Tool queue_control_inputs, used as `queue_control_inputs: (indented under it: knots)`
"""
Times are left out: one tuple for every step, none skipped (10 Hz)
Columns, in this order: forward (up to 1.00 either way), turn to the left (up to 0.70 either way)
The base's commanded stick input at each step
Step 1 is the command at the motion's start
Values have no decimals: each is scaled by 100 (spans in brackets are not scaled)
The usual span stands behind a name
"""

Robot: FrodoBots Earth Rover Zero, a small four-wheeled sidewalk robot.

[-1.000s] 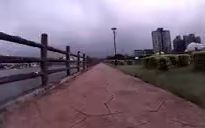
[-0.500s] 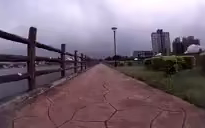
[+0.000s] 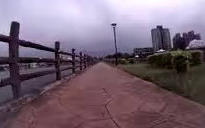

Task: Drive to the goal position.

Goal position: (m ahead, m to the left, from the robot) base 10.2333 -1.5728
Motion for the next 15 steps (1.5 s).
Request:
queue_control_inputs:
  knots:
    - [100,0]
    - [100,0]
    - [100,0]
    - [100,0]
    - [100,0]
    - [100,0]
    - [100,0]
    - [100,0]
    - [100,0]
    - [100,0]
    - [100,0]
    - [100,0]
    - [100,0]
    - [100,0]
    - [100,0]
